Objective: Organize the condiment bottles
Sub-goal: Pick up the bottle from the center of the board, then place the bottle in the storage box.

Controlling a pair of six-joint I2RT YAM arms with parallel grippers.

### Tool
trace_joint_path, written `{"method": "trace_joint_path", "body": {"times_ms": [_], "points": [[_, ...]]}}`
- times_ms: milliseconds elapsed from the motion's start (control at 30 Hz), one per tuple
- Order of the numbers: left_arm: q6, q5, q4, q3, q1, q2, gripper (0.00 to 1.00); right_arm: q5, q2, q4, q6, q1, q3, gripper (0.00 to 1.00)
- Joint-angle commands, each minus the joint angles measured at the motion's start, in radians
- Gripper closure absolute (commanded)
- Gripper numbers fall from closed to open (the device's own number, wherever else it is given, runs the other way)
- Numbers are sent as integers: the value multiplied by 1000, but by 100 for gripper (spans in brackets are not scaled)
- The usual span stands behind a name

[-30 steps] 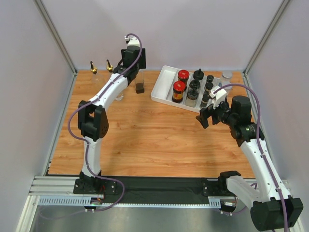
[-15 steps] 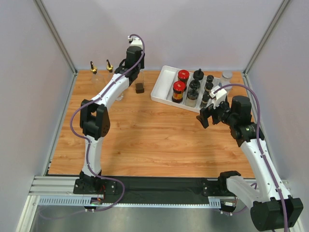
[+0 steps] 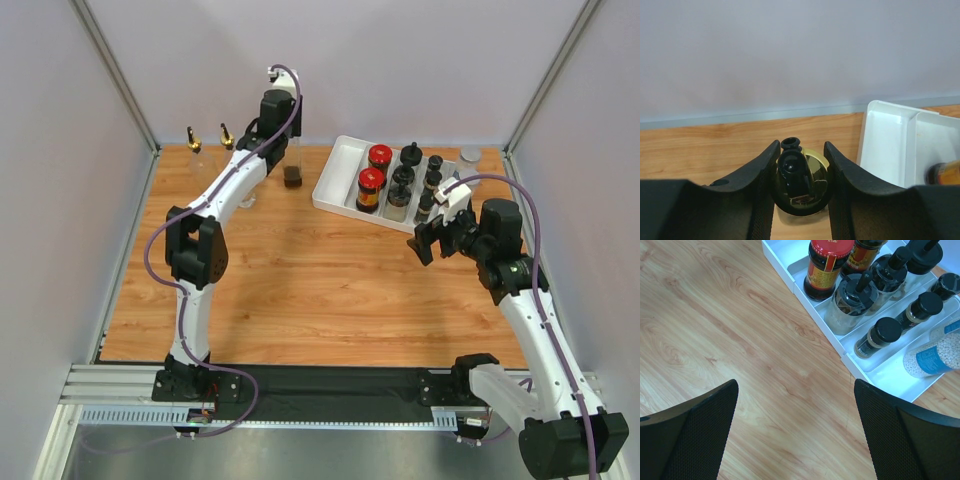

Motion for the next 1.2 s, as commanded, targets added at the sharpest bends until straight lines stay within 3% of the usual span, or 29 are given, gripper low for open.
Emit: {"method": "trace_joint_path", "body": {"times_ms": [0,767,1167], "points": [[-23,31,144,103,-2,-94,100,10,-19,27,-11,-3,10,0],[-100,73,210,347,-97,61,100,7,-21,29,-5,-3,8,0],[-155,91,242,390,-105,165,100,-1,-24,27,-3,-1,10,0]]}}
